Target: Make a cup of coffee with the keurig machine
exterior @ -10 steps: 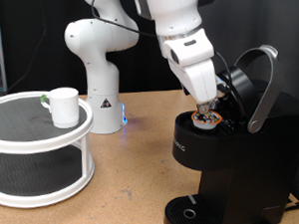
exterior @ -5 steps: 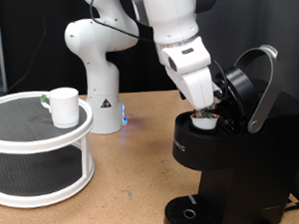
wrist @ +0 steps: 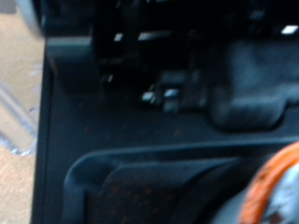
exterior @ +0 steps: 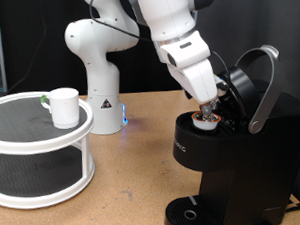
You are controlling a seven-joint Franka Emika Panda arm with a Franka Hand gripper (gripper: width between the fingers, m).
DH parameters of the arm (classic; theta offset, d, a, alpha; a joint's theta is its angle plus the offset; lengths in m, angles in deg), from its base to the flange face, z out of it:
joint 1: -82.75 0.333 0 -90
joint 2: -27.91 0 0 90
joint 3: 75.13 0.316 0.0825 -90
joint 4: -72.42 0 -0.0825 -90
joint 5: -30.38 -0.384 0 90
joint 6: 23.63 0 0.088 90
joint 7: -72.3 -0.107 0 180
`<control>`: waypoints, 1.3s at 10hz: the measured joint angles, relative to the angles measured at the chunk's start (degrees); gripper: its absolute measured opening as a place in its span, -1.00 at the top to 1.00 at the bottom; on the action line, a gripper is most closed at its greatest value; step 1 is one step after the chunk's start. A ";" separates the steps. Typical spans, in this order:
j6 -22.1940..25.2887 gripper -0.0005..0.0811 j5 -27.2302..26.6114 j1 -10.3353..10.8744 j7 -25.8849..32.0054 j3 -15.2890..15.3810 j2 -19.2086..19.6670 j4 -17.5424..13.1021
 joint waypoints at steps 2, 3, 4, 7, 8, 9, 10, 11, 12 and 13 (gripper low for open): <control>-0.13 -0.99 -1.21 0.00 0.44 -0.10 -1.23 0.04; -0.05 -0.99 -1.50 -0.03 0.44 -0.19 -1.93 0.03; 0.06 -0.99 -1.53 -0.14 0.43 -0.29 -2.78 -0.02; 0.46 -0.99 -1.97 -0.25 0.42 -0.98 -4.38 -0.07; 0.37 -0.99 -2.03 -0.26 0.42 -1.04 -4.23 -0.11; 0.36 -0.99 -2.55 -0.31 0.33 -1.43 -4.28 -0.51; 0.85 -0.99 -3.43 -0.35 0.33 -2.15 -4.36 -1.47; 2.14 -0.99 -4.55 -0.38 0.40 -3.08 -4.55 -2.91; 3.96 -0.99 -5.67 -0.39 0.61 -4.09 -4.84 -4.67; 5.98 -0.99 -6.36 -0.41 0.75 -5.13 -5.15 -6.47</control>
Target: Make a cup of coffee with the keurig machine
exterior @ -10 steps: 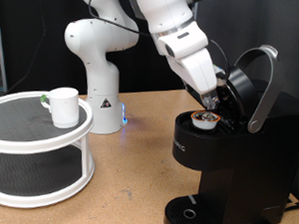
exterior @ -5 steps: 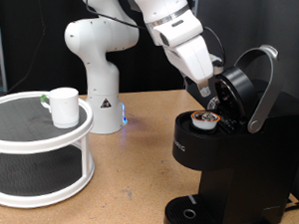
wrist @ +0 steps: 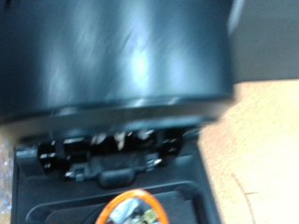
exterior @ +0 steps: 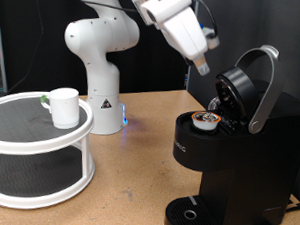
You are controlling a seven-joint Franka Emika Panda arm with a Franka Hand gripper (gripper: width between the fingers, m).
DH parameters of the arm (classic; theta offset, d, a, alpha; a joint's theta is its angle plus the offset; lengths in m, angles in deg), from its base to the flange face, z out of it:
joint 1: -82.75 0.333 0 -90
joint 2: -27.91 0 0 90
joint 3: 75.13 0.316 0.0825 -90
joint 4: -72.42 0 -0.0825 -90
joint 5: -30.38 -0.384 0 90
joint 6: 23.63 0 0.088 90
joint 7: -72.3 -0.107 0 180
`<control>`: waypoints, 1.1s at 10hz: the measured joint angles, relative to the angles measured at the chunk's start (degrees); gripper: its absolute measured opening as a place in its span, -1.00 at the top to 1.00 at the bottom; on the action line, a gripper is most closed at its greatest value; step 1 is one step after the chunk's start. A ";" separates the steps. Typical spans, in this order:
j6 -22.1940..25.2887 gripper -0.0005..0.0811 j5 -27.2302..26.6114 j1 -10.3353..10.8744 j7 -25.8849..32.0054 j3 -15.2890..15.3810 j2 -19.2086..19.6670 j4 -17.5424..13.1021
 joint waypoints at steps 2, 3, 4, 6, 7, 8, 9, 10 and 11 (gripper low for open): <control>4.28 -0.99 -0.28 -0.09 -0.05 -2.04 -0.30 -3.87; 6.24 -0.99 -0.28 -0.16 -0.06 -3.01 -0.36 -5.51; 7.65 -0.99 -0.28 -0.12 -0.06 -3.58 -0.31 -6.36; 7.55 -0.99 -0.44 0.01 -0.06 -3.45 -0.21 -6.01; 7.59 -0.99 -1.44 0.34 -0.06 -3.17 -0.06 -5.98; 8.13 -0.99 -2.23 0.95 -0.09 -2.72 0.22 -6.10; 8.55 -0.99 -2.80 1.64 -0.72 -1.96 0.71 -6.40; 8.49 -0.99 -3.21 2.30 -1.76 -0.85 1.47 -6.78; 7.69 -0.99 -3.35 2.91 -3.09 0.43 2.16 -6.94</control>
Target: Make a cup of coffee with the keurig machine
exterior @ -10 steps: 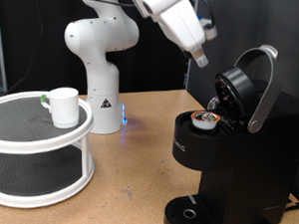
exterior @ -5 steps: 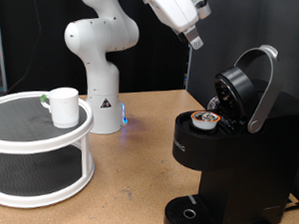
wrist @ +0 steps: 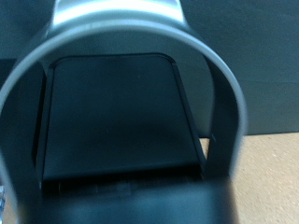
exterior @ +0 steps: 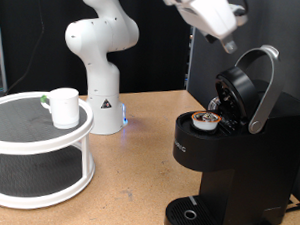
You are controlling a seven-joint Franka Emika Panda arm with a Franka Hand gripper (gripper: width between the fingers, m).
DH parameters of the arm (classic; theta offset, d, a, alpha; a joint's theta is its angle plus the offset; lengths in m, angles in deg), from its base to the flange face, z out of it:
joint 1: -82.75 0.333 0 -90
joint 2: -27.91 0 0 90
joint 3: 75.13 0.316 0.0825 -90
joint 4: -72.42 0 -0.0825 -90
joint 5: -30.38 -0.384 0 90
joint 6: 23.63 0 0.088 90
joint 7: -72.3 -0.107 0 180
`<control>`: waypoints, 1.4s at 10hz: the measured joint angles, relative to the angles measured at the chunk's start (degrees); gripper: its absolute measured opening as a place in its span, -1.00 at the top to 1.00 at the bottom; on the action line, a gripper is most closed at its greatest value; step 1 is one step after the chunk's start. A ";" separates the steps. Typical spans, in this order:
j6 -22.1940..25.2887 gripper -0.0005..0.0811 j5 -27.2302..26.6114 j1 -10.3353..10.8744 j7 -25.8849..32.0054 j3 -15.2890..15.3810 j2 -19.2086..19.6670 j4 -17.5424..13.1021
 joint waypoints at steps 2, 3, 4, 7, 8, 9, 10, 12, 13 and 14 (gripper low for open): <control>-2.73 -0.99 0.00 0.99 -2.69 2.87 1.44 -0.06; -3.98 -0.99 0.01 1.39 -3.97 4.19 2.01 -0.09; -5.22 -0.99 -0.40 1.90 -4.76 5.28 2.29 -0.13; -7.05 -0.99 -2.28 3.16 -5.91 7.69 2.25 -0.92; -7.36 -0.71 -2.29 3.36 -6.78 8.39 2.24 -1.25; -7.75 -0.37 -2.29 3.46 -7.59 9.09 2.24 -1.43; -8.18 -0.37 -2.29 3.54 -8.23 9.67 2.24 -1.50; -8.92 0.12 -2.28 3.56 -9.13 10.59 2.27 -1.56; -9.18 0.47 -2.06 3.56 -9.41 10.90 2.33 -1.55; -9.66 0.85 -1.67 3.56 -9.64 11.16 2.44 -1.47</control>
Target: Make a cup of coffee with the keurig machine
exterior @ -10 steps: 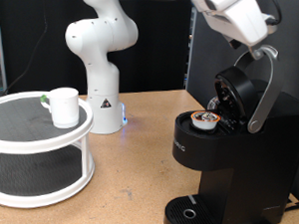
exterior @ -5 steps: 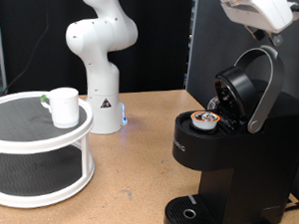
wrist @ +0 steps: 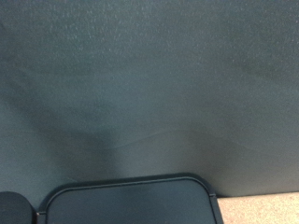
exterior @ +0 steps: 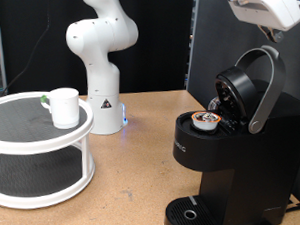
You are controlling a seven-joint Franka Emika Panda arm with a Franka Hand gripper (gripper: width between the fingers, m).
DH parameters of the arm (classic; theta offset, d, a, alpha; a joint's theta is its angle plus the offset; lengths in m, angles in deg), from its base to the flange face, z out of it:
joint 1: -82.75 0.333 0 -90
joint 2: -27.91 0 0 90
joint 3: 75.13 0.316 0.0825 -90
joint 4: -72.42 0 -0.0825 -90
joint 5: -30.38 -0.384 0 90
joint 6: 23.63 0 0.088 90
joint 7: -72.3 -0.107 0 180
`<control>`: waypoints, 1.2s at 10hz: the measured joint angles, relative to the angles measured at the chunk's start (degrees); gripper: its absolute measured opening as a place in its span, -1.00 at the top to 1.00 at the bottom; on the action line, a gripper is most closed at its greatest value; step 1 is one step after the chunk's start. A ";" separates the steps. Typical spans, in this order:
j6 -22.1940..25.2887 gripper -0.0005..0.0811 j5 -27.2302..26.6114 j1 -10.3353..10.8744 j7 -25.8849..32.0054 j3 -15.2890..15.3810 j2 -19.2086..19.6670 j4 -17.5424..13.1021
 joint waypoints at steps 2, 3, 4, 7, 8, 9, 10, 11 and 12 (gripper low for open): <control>-1.41 0.96 2.74 -0.02 -0.95 0.41 0.61 0.15; -2.08 0.96 4.34 -0.02 -1.91 0.46 1.20 0.15; -2.54 0.98 5.23 -0.06 -2.27 0.45 1.71 0.11; -2.70 0.97 5.76 -0.22 -2.29 0.29 1.68 -0.03; -2.88 0.97 6.32 -0.50 -2.29 0.22 1.35 0.06; -3.15 0.97 7.08 -0.88 -2.15 0.05 0.84 0.33; -3.16 0.97 8.08 -1.45 -1.92 -0.15 0.21 0.72; -3.12 0.97 8.75 -1.93 -1.59 -0.44 -0.54 1.23; -2.89 0.97 9.64 -2.49 -1.48 -0.70 -1.17 1.66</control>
